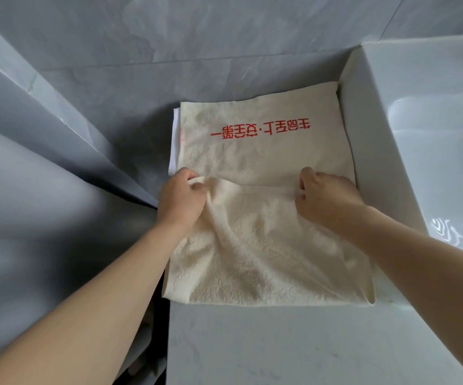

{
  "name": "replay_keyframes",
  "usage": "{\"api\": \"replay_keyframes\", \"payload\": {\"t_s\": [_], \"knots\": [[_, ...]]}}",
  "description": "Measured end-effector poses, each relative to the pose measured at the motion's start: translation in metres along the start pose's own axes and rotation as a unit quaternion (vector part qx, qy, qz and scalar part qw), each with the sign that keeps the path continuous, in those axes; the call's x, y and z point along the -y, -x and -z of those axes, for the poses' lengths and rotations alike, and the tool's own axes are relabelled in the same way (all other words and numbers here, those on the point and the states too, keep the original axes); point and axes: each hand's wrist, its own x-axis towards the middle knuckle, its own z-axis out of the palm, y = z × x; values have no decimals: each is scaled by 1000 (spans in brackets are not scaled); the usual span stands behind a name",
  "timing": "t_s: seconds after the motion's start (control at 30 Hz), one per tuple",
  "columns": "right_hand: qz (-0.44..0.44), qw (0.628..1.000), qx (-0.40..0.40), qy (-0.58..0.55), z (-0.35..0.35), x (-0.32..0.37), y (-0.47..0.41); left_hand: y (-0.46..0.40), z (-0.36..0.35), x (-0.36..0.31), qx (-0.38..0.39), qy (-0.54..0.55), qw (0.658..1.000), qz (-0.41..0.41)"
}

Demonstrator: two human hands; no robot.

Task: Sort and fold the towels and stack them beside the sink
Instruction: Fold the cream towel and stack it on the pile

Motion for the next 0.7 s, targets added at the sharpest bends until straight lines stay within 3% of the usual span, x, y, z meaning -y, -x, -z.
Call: {"api": "replay_keyframes", "payload": {"t_s": [0.13, 0.23, 0.33, 0.53, 0.7], "knots": [[12, 998, -48, -28, 26, -9, -9, -2, 16, -16, -62, 100, 993, -6], [16, 990, -129, 46, 68, -22, -43, -31, 29, -37, -96, 159, 982, -32], [16, 979, -150, 140, 101, -24, -89, -85, 29, -58, -107, 184, 976, -34], [-28, 972, -64, 222, 70, -28, -144, -146, -5, -43, -105, 12, 994, 26], [-23, 963, -28, 269, 60, -36, -142, -146, -5, -46, -133, -6, 991, 19]]}}
